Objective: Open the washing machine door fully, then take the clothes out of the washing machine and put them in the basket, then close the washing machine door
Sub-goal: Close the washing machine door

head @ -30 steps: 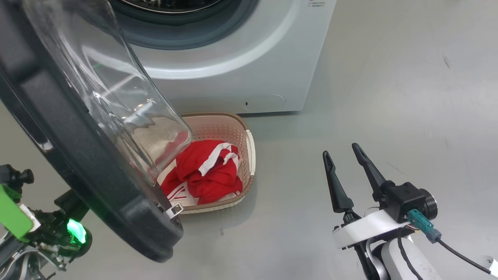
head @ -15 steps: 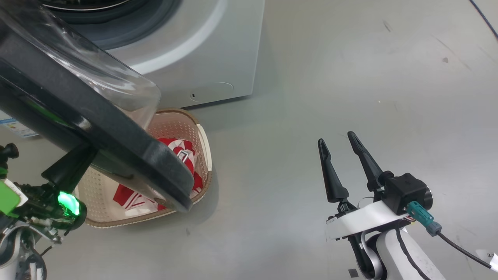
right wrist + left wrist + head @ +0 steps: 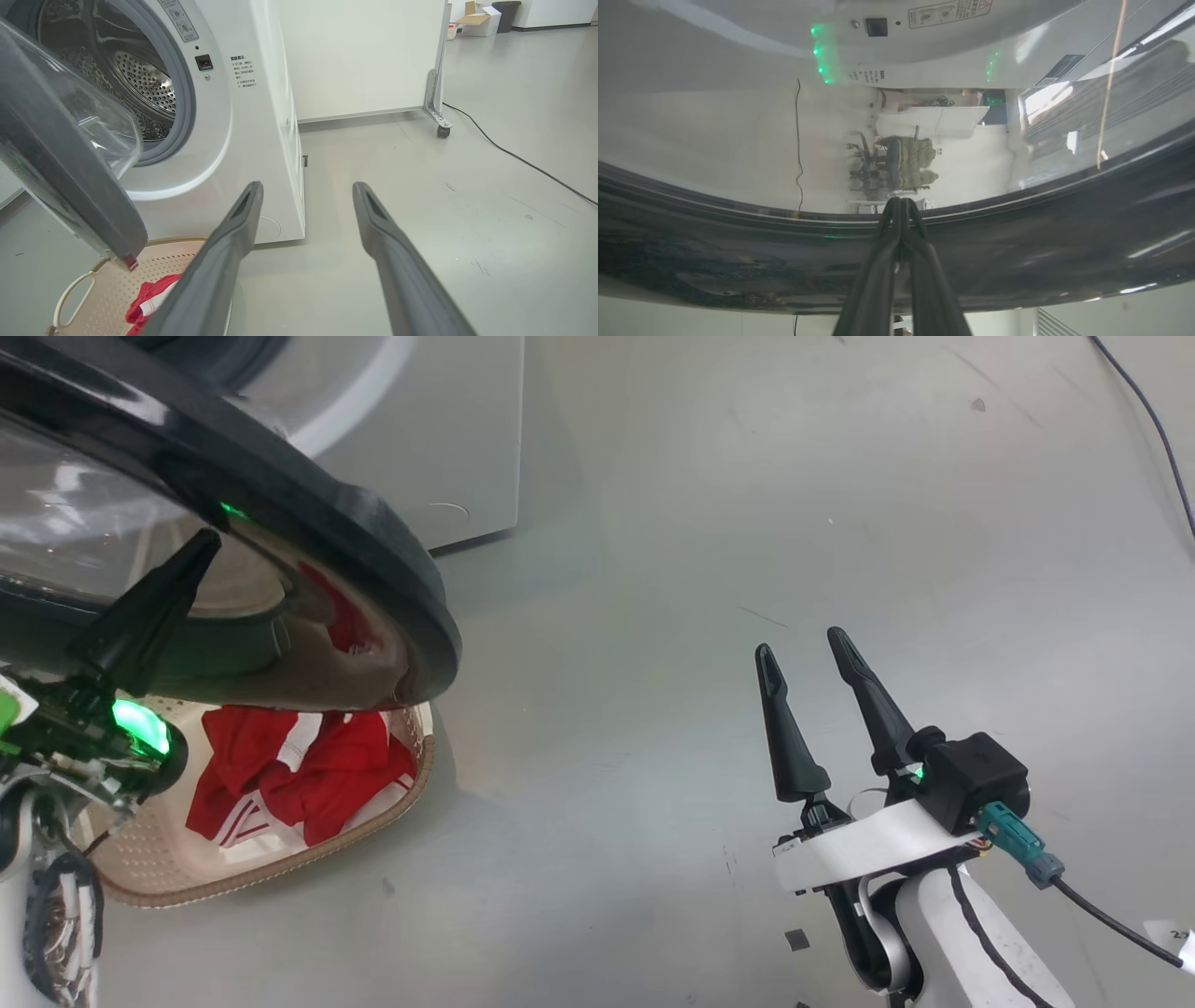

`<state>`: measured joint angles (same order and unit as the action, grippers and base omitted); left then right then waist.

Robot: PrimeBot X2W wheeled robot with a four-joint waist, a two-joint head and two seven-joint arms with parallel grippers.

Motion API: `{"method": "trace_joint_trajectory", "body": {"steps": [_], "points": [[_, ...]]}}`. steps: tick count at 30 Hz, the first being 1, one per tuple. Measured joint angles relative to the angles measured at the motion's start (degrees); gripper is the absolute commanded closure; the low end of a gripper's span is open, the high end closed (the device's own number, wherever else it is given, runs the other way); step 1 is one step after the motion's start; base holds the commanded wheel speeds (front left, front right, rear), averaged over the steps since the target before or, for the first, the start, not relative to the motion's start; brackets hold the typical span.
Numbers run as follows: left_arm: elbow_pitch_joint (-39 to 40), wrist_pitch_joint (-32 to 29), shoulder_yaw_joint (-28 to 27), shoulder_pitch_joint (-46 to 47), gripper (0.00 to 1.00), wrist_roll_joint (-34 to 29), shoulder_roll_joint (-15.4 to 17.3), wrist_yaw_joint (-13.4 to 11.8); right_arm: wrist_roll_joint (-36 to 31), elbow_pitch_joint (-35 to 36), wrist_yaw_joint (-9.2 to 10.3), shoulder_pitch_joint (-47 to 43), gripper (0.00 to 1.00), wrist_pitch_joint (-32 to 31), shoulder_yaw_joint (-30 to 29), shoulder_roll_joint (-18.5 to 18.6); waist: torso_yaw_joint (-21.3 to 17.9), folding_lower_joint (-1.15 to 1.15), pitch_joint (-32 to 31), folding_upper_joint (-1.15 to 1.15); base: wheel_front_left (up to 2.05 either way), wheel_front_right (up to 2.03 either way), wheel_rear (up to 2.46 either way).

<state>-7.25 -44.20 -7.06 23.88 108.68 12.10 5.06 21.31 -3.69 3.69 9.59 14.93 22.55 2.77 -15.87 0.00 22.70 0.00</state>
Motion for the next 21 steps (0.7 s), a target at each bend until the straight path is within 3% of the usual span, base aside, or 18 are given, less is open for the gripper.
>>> {"method": "trace_joint_trajectory", "body": {"steps": [21], "points": [[-8.17, 8.45, -1.38, 12.5, 1.0, -6.69, 1.67, -2.32, 3.9, 0.85, 1.1, 1.4, 0.0, 0.0, 2.88, -0.05, -7.44, 0.0, 3.46, 0.0, 0.0, 0.0, 0.0]]}}
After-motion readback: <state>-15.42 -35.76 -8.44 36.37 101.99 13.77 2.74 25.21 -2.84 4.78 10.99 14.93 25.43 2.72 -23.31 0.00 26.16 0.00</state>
